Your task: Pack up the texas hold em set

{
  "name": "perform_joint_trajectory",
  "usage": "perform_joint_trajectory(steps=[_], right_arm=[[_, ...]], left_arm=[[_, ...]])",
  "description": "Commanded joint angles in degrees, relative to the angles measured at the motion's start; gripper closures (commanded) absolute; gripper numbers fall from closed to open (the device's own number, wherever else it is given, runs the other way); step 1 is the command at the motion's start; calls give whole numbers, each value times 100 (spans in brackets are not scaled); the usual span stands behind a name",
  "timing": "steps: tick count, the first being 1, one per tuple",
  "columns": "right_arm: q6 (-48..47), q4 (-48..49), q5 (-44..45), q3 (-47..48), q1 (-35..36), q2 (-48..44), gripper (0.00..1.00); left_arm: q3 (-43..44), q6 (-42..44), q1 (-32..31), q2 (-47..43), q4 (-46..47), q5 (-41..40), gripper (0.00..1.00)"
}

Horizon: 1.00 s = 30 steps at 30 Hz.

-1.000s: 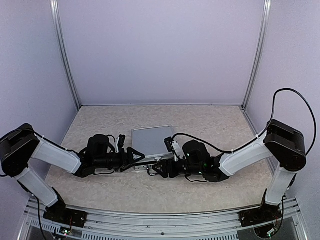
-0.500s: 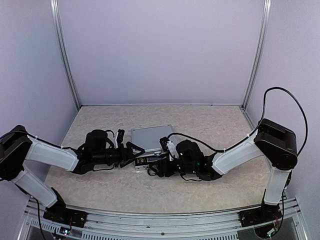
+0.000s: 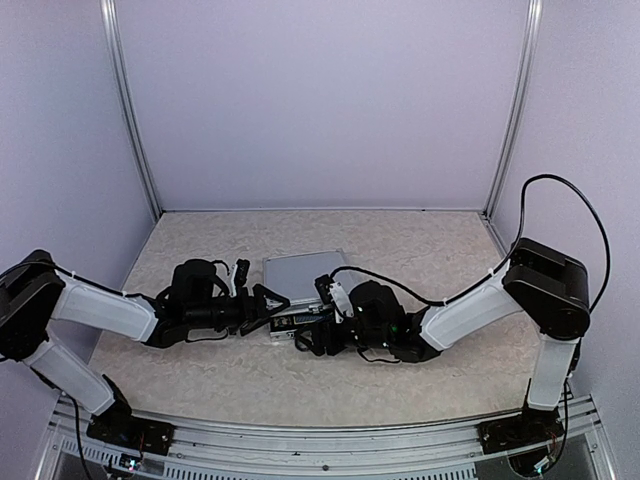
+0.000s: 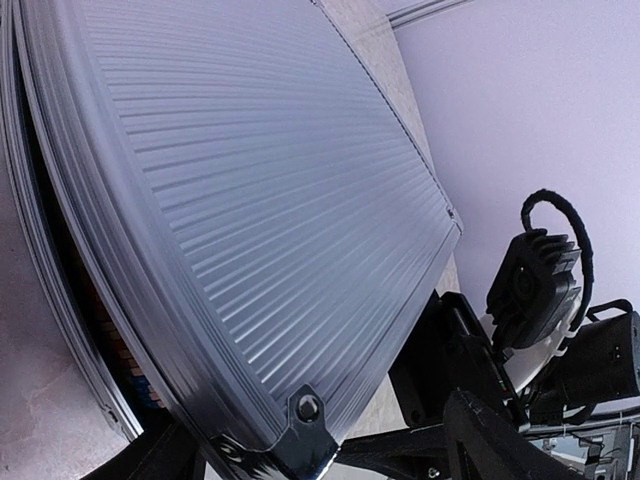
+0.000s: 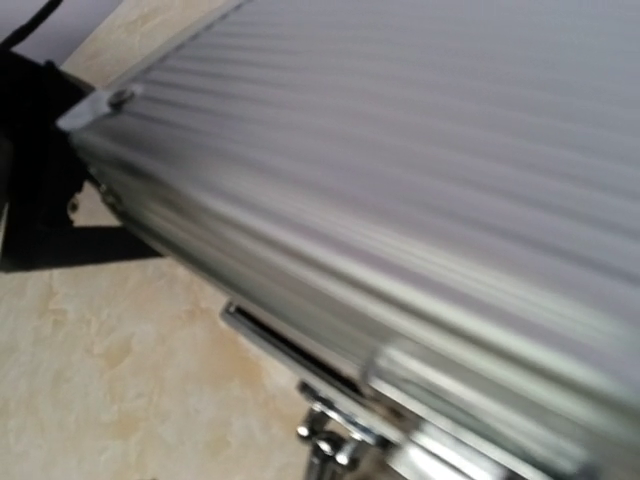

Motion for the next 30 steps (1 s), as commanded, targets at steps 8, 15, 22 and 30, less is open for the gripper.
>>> perform_joint_trajectory(steps=[8, 15, 22, 30], right_arm=[[-299, -178, 503, 58, -116, -166, 31], [-285, -84, 191, 134, -115, 206, 31], [-282, 151, -320, -62, -117, 223, 32], [-279, 130, -707, -375, -71, -135, 33]], left_arm=[[220, 32, 41, 8, 425, 136, 19], [219, 58, 77, 10, 407, 159, 19], [195, 71, 107, 55, 426, 200, 19], [154, 39, 112, 153, 526, 224, 19]])
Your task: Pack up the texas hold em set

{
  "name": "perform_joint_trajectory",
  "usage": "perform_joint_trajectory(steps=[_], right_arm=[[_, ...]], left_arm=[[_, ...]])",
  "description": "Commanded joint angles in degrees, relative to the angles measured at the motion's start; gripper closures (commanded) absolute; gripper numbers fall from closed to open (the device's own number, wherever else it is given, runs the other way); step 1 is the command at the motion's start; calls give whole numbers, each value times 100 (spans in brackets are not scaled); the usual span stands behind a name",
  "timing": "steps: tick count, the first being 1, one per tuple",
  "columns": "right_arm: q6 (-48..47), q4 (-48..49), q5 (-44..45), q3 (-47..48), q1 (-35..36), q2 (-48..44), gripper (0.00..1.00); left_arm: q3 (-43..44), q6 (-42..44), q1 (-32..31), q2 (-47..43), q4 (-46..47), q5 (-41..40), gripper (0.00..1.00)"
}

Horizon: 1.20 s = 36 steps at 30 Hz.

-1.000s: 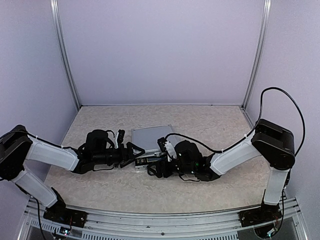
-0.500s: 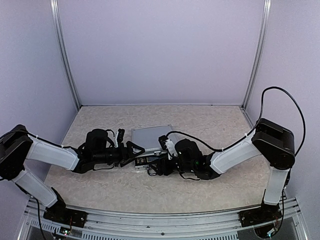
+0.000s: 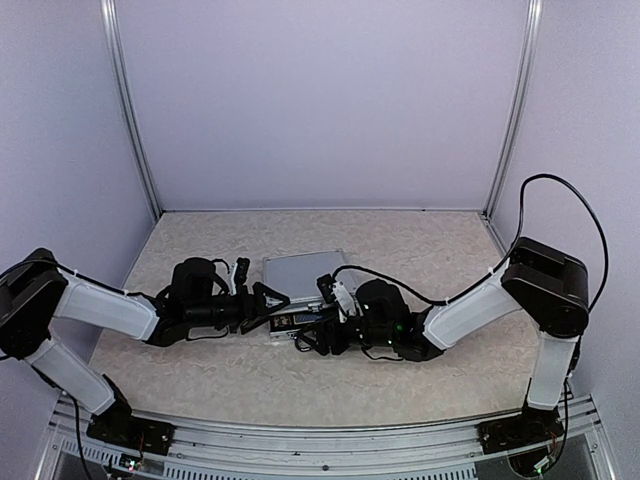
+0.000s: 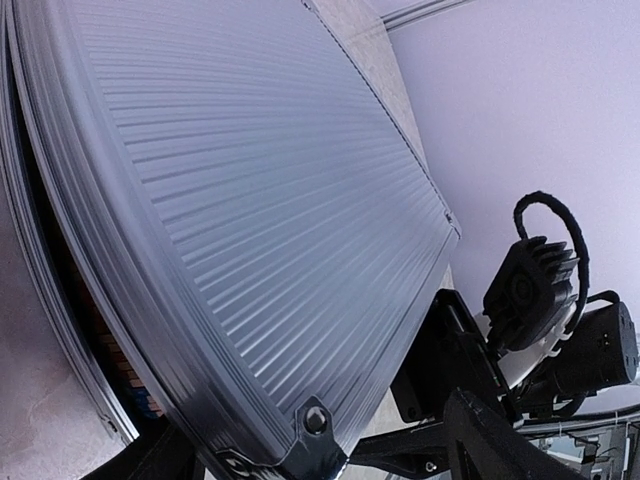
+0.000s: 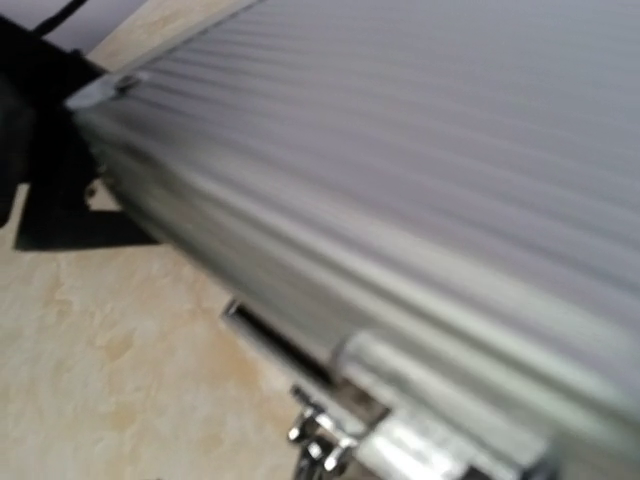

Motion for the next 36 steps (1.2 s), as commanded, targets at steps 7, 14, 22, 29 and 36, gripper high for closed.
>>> perform_joint_trajectory(steps=[7, 14, 22, 29, 36], right_arm=[[-79, -405, -390, -229, 60, -280, 33], [-191, -928, 293, -132, 63, -601, 32], [-689, -1818, 691, 609, 65, -335, 32], [-1150, -2371, 443, 965, 70, -38, 32], [-1359, -2606, 81, 948, 167, 34, 32]], left_arm=[[73, -15, 18, 184, 562, 144, 19], [69, -12, 35, 250, 550, 94, 19], [99, -100, 52, 204, 611, 154, 19], [232, -3, 118, -5, 391, 140, 19], [179, -36, 123, 66, 477, 171, 19]])
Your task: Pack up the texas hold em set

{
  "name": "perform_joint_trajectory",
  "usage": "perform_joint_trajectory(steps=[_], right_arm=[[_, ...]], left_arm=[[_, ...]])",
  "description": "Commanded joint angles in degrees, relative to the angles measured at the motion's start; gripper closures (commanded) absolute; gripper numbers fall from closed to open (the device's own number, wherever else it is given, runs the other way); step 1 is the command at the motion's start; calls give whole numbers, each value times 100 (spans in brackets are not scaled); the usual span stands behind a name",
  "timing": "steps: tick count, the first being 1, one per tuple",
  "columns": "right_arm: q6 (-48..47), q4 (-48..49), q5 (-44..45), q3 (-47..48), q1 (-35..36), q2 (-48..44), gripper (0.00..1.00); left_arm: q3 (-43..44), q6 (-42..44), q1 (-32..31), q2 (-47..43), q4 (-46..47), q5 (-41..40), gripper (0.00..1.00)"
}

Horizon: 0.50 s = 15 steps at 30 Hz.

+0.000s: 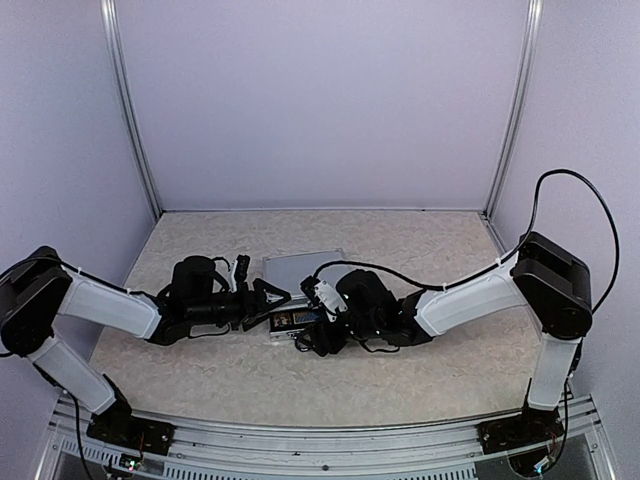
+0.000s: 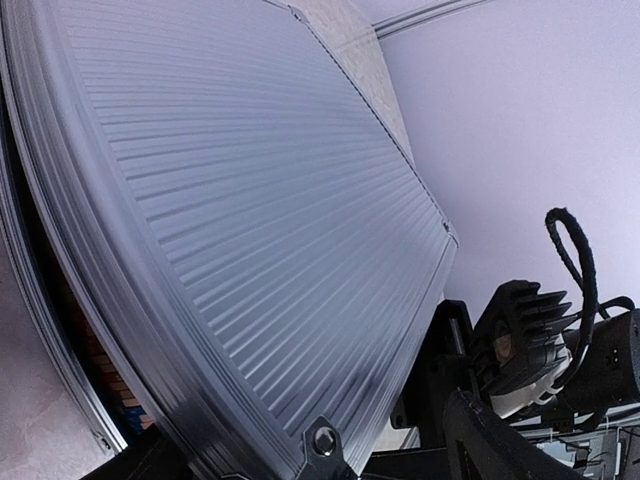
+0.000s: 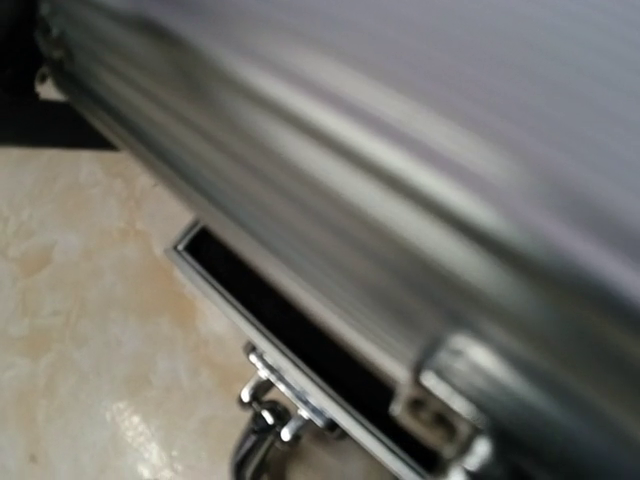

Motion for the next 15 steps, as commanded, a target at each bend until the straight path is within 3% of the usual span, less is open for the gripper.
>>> perform_joint_trajectory(steps=[1, 8, 15], right_arm=[[-216, -413, -366, 14, 74, 140, 32], [-343, -309, -1278, -133, 76, -88, 32], [-617, -852, -1644, -70, 76, -401, 32]], left_arm=[[121, 68, 49, -70, 244, 103, 19], [124, -2, 25, 31, 360, 139, 19], [103, 5, 14, 10, 348, 132, 19]])
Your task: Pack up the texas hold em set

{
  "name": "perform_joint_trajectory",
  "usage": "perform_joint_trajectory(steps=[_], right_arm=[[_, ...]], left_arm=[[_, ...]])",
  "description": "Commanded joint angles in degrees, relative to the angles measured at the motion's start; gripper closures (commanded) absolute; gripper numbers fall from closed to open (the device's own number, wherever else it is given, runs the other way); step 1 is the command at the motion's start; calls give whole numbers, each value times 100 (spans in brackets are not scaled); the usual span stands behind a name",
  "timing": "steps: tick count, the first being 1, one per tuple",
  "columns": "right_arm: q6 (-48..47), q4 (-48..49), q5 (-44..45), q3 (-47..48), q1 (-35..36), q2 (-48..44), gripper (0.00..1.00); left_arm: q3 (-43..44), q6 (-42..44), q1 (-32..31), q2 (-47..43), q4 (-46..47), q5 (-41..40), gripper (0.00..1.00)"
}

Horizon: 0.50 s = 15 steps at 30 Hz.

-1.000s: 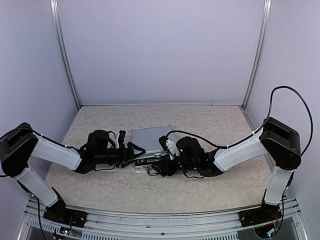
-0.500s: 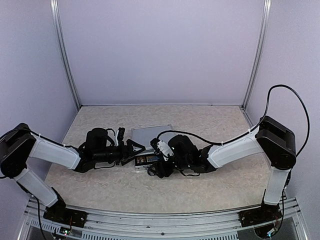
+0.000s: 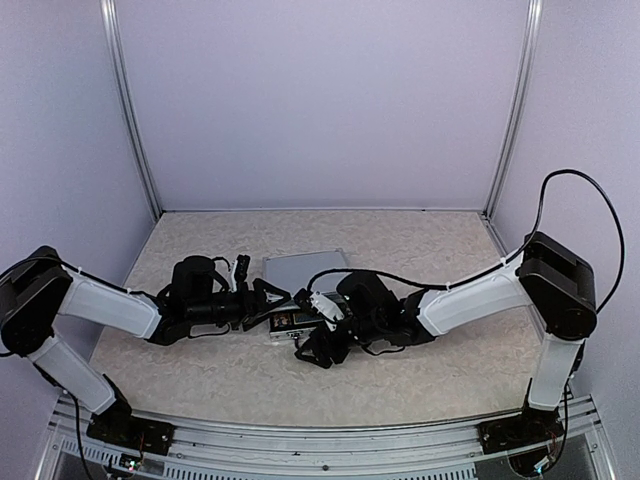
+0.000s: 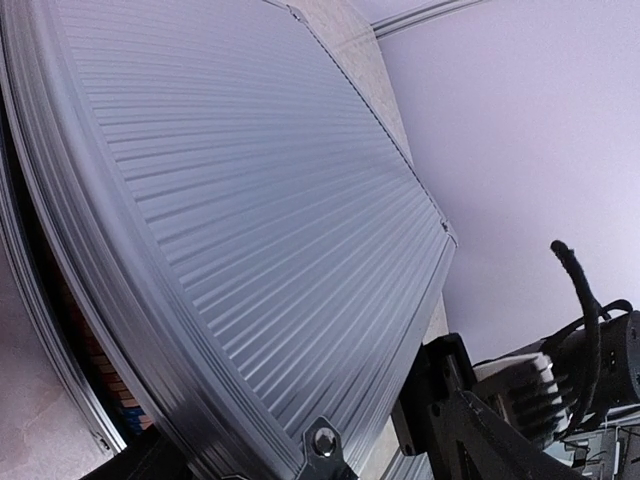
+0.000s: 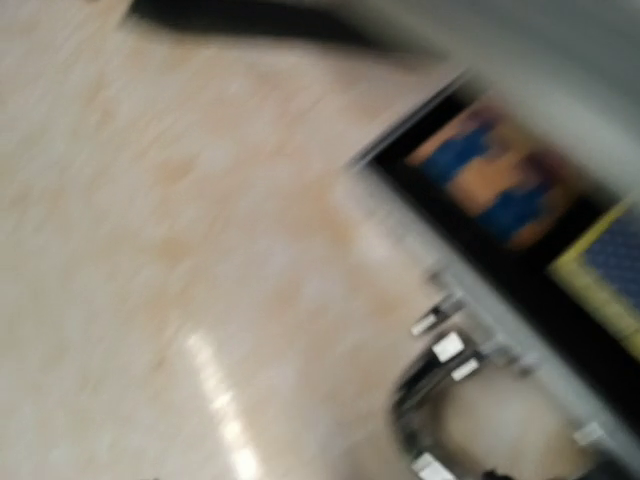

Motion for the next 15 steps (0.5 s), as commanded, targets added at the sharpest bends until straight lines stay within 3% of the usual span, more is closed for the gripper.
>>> perform_joint_trajectory(steps=[1, 7, 15], right_arm=[[-221, -630, -494, -60, 76, -337, 32], [-284, -832, -297, -178, 76, -773, 31], [376, -519, -74, -772, 68, -1407, 31]], left_arm=[[103, 18, 9, 4, 315, 91, 19], [152, 40, -83, 212, 319, 109, 19], [-94, -109, -280, 559, 594, 24, 15]])
